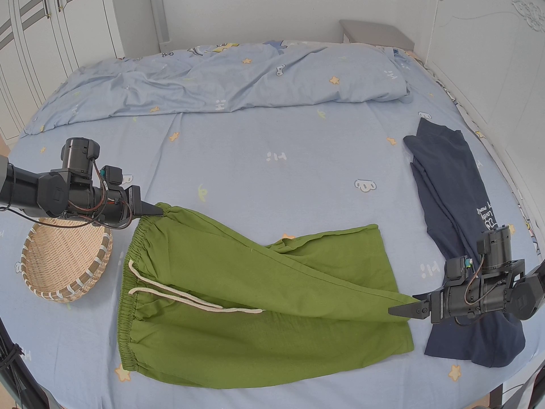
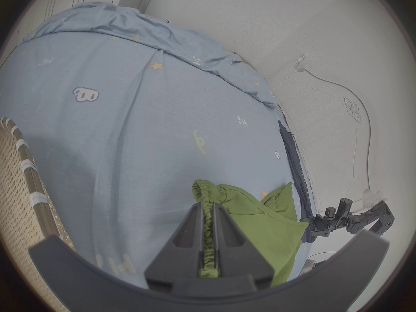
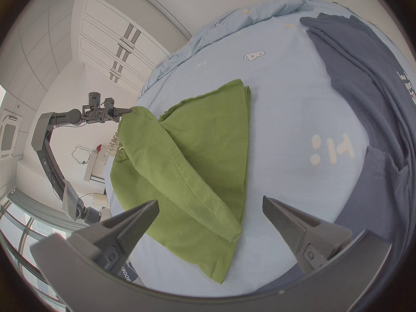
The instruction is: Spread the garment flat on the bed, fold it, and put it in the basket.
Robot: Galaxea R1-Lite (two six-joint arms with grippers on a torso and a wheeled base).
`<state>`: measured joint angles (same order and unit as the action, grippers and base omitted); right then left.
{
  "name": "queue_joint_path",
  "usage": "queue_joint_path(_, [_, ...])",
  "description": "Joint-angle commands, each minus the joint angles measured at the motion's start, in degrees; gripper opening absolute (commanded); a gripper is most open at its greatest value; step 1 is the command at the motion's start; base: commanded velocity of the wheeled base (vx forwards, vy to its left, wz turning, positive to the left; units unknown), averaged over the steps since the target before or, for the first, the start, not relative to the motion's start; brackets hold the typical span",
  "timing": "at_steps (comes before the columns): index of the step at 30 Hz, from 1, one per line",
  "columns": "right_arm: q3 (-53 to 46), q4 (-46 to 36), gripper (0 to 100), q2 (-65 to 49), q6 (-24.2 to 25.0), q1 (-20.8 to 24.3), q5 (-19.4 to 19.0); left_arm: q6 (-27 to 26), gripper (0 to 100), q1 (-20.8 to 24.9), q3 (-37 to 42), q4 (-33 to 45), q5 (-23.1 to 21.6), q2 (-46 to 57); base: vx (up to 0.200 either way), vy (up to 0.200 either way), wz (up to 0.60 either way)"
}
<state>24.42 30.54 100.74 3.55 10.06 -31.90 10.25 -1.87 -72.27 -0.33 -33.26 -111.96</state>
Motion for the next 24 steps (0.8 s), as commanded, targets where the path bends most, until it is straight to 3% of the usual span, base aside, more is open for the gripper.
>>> queue_joint_path(1, [-0.4, 0.1, 100, 1.3, 0.1, 0.3, 0.0, 0.0, 0, 0.0, 0.0, 0.0, -0.1, 0.0, 0.0, 0.0, 0.0])
queue_joint_path(2, [-0.4, 0.1, 100, 1.3, 0.1, 0.4, 0.0, 0.0, 0, 0.0, 0.0, 0.0, -0.1, 0.0, 0.0, 0.0, 0.0])
queue_joint_path(3, [-0.5, 0.1, 0, 1.4, 0.1, 0.5, 0.0, 0.0, 0, 0.0, 0.0, 0.0, -0.1, 0.0, 0.0, 0.0, 0.0])
queue_joint_path(20, [0.5, 0.8, 0, -0.6, 0.1, -0.3, 0.3, -0.1, 0, -0.1, 0.6, 0.0, 0.0, 0.5, 0.0, 0.0, 0.0])
queue_joint_path(24, [2.9, -0.4, 0, -7.2, 0.7, -1.2, 0.3, -0.3, 0, -0.2, 1.5, 0.0, 0.0, 1.8, 0.0, 0.0, 0.0])
